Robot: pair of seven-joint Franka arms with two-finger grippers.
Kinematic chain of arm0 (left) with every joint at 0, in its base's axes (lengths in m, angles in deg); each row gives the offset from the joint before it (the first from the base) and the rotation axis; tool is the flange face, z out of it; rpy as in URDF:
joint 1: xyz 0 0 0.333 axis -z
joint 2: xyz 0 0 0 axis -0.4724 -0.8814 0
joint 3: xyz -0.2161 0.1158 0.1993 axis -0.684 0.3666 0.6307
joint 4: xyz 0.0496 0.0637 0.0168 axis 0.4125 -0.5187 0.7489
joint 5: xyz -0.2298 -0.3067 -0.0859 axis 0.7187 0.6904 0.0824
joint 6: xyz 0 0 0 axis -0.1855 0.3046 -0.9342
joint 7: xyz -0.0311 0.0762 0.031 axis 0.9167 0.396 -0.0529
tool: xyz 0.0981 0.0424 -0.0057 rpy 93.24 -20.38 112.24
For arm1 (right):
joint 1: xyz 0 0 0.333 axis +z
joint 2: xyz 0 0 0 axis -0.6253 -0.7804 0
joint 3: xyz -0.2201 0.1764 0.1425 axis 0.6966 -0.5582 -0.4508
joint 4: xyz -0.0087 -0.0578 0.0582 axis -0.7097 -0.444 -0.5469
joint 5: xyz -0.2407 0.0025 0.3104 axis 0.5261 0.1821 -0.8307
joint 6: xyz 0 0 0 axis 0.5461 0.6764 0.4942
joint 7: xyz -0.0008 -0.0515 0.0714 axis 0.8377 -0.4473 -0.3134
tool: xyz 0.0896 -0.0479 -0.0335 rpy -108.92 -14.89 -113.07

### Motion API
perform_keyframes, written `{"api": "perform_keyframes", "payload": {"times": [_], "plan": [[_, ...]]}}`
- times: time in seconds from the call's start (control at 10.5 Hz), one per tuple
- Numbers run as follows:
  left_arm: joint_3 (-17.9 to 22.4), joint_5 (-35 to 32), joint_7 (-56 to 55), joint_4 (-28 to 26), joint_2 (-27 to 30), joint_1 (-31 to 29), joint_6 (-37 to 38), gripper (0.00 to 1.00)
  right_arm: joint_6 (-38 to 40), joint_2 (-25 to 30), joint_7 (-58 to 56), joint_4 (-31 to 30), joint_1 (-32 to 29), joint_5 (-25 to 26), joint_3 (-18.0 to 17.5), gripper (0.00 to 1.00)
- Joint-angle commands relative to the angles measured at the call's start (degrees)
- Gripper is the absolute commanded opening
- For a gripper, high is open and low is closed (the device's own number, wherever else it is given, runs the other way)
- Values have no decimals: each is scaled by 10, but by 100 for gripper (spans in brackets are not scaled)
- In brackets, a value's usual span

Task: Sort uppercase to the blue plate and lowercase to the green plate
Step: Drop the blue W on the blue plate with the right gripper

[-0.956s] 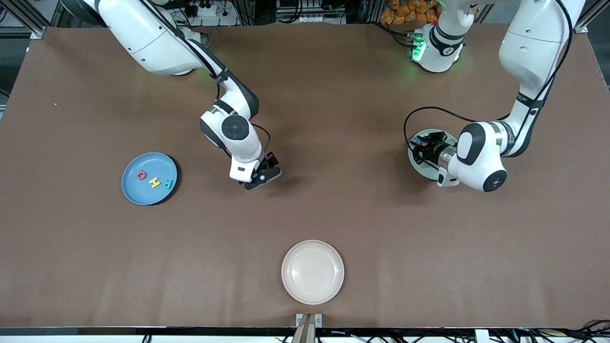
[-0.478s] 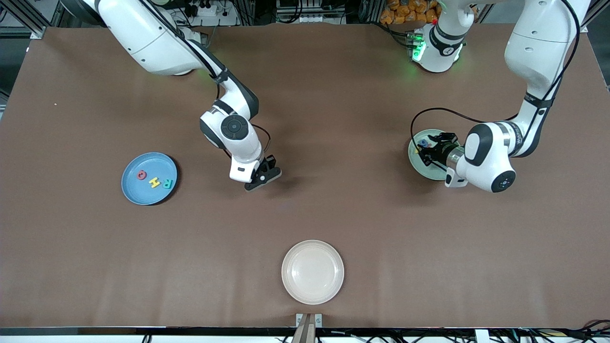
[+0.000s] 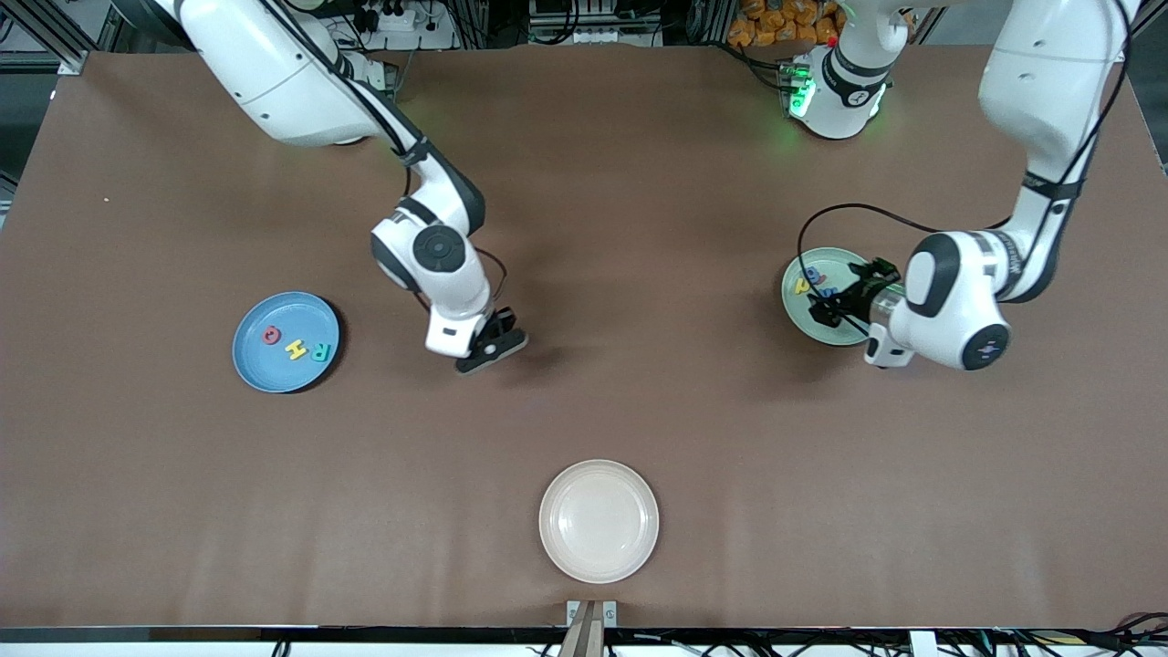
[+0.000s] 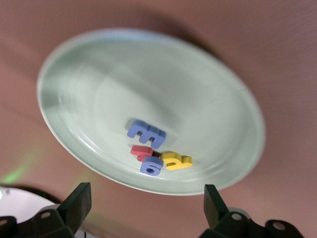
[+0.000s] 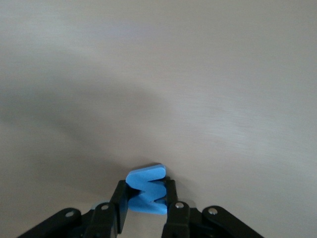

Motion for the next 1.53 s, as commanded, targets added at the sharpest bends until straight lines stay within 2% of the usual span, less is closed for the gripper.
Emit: {"api": "perform_keyframes", "payload": {"times": [0.0, 0.19, 0.29, 0.48, 0.77, 0.86, 0.96, 1.05, 1.15, 1.34, 1.43], "plan": [[-2, -15, 124, 56, 23, -27, 6, 100, 120, 68, 57, -12, -48, 11, -1, 0], [-2, -16, 238, 85, 61, -56, 5, 100, 217, 107, 75, -16, -96, 11, -2, 0], [-1, -39, 260, 97, 81, -62, 3, 100, 255, 126, 74, -24, -121, 11, -2, 0], [-5, -141, 254, 111, 125, -54, -10, 100, 266, 160, 68, -56, -177, 15, -1, 0], [-6, -135, 263, 111, 202, -30, -45, 100, 265, 171, 67, -67, -240, 21, -1, 0], [-2, -135, 264, 109, 223, -9, -43, 100, 263, 174, 71, -65, -256, 19, -1, 53], [0, -135, 265, 109, 238, 3, -42, 100, 262, 182, 68, -65, -268, 15, -1, 100], [24, -139, 275, 109, 254, 34, -39, 100, 262, 195, 68, -65, -269, 7, -1, 100], [55, -137, 299, 111, 261, 63, -32, 100, 261, 209, 68, -64, -270, -24, -1, 100], [60, -133, 341, 120, 262, 62, -21, 100, 243, 232, 42, -54, -274, -98, 18, 100], [62, -133, 343, 126, 262, 60, -20, 100, 237, 245, -8, -49, -273, -128, 36, 100]]}}
